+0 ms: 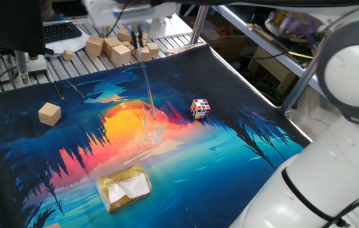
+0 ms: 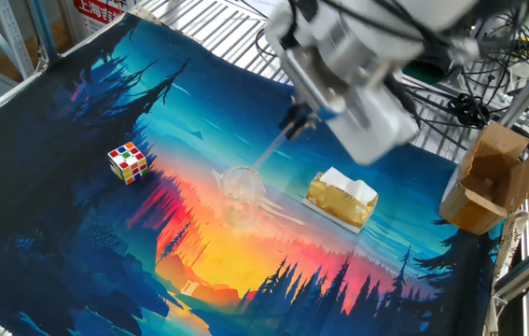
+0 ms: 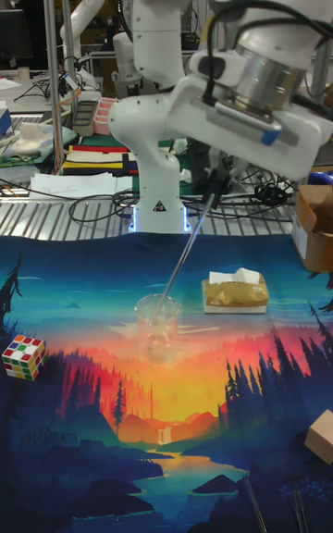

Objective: Shake the test tube

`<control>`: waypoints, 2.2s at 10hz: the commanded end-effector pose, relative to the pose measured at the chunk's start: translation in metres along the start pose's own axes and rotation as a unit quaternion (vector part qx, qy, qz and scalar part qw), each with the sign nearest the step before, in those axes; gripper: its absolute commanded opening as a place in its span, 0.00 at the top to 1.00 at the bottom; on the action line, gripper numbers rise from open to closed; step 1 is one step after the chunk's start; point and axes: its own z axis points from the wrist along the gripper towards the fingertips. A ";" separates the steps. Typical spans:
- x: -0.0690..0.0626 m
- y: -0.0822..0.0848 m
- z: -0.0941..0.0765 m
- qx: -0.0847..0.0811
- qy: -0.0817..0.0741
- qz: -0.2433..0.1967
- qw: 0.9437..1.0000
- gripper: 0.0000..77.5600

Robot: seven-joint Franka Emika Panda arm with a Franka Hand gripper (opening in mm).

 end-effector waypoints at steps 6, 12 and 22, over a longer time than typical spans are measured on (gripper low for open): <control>0.003 -0.049 -0.034 -0.068 -0.014 -0.037 0.997 0.99; -0.004 -0.054 -0.041 -0.084 -0.013 -0.036 0.996 0.99; 0.001 -0.051 -0.043 -0.214 0.033 0.062 0.974 0.99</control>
